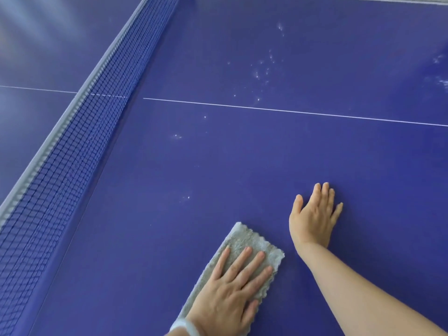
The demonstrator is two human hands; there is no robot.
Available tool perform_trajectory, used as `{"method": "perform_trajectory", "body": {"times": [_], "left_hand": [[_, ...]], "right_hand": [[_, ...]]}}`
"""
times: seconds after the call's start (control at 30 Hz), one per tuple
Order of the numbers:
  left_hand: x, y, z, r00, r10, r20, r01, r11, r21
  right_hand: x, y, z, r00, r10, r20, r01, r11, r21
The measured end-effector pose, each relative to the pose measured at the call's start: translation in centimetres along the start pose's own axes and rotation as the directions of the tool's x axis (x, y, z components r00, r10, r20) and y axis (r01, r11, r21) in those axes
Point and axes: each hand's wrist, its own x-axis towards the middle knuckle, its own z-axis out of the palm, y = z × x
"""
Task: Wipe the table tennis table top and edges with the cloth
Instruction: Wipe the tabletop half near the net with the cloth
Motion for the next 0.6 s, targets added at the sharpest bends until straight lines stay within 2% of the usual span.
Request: {"method": "perform_trajectory", "body": {"times": [0.07,0.13,0.2,0.27,0.3,0.37,0.43,0.47,0.5,0.53,0.6], "left_hand": [[4.3,-1.2,-1.0,0.997,0.074,-0.005,-0.074,0.997,0.034],[9.4,-2.7,-2.4,0.997,0.080,0.007,-0.081,0.995,0.056],[12.7,-5.3,-3.7,0.999,-0.033,-0.028,0.035,0.997,0.071],[13.3,-9.7,-4.6,0.963,-0.249,-0.101,0.257,0.964,0.074],[12.4,-12.2,-4.9,0.918,-0.377,-0.121,0.384,0.922,0.041],[8.6,-15.9,-5.4,0.782,-0.606,-0.148,0.597,0.796,-0.100],[5.0,-15.7,-5.0,0.645,-0.751,-0.142,0.730,0.660,-0.175],[4.0,-13.8,-4.3,0.616,-0.773,-0.153,0.756,0.634,-0.161],[3.7,-10.8,-3.8,0.635,-0.752,-0.178,0.737,0.658,-0.152],[4.0,-7.6,-3.1,0.706,-0.681,-0.195,0.662,0.732,-0.160],[6.1,-1.7,-1.3,0.886,-0.407,-0.221,0.389,0.913,-0.121]], "right_hand": [[0.2,0.0,0.0,1.000,-0.007,-0.008,0.007,1.000,-0.010],[0.2,-0.2,-0.1,1.000,-0.005,-0.024,0.005,1.000,-0.025],[0.1,-0.2,-0.1,0.999,-0.013,-0.042,0.011,0.998,-0.056],[0.2,-0.3,-0.1,0.999,-0.010,-0.038,0.007,0.996,-0.087],[0.1,-0.4,0.0,0.999,-0.009,-0.033,0.005,0.995,-0.101],[0.0,-0.4,0.2,0.999,-0.014,-0.029,0.010,0.994,-0.109],[0.1,-0.5,0.2,0.999,-0.021,-0.031,0.017,0.993,-0.115],[0.0,-0.5,0.2,0.999,-0.022,-0.030,0.018,0.991,-0.133],[0.0,-0.5,0.3,0.999,-0.024,-0.026,0.020,0.987,-0.157],[0.0,-0.5,0.2,0.999,-0.028,-0.021,0.024,0.984,-0.177],[0.0,-0.4,0.1,0.999,-0.029,-0.015,0.026,0.984,-0.178]]}}
